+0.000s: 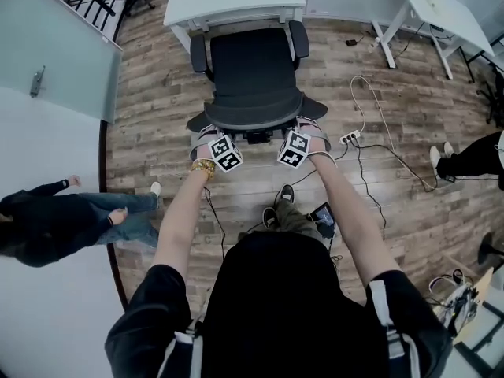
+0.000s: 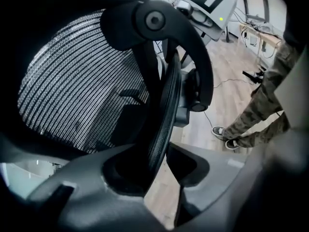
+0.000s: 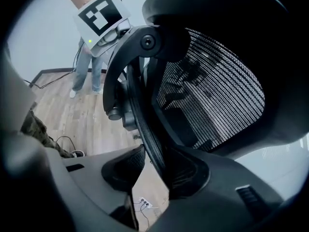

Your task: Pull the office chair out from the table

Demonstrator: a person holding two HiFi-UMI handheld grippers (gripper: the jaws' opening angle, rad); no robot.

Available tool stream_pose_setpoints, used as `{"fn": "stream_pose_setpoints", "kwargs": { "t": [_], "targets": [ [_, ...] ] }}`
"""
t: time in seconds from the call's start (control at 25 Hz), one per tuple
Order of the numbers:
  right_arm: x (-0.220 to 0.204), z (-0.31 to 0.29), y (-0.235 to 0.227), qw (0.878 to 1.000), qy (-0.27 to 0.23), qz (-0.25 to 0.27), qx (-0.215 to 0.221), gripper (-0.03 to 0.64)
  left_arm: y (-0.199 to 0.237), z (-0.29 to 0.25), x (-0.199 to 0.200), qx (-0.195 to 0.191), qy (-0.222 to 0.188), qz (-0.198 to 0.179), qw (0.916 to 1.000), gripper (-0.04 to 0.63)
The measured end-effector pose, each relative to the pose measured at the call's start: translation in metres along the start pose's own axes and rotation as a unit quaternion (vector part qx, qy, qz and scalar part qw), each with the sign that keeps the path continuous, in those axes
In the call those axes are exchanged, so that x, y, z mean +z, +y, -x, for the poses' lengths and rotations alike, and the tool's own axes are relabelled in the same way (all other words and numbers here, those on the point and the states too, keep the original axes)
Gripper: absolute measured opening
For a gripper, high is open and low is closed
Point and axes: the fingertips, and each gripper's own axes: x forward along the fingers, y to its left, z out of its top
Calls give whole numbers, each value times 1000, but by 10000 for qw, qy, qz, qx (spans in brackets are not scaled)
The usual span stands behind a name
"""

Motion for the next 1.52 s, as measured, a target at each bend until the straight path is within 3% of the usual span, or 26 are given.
{"fn": "stream_pose_setpoints", "kwargs": {
  "t": [0.64,1.52],
  "targets": [
    [1,21,40,9998,-7,-20,-211,126,-28,23,-14,74,59,-148,9998,163],
    [3,51,76,9997,-63,-155,-166,127,-58,46,-28,167,117,-219,9996,167]
  ]
}}
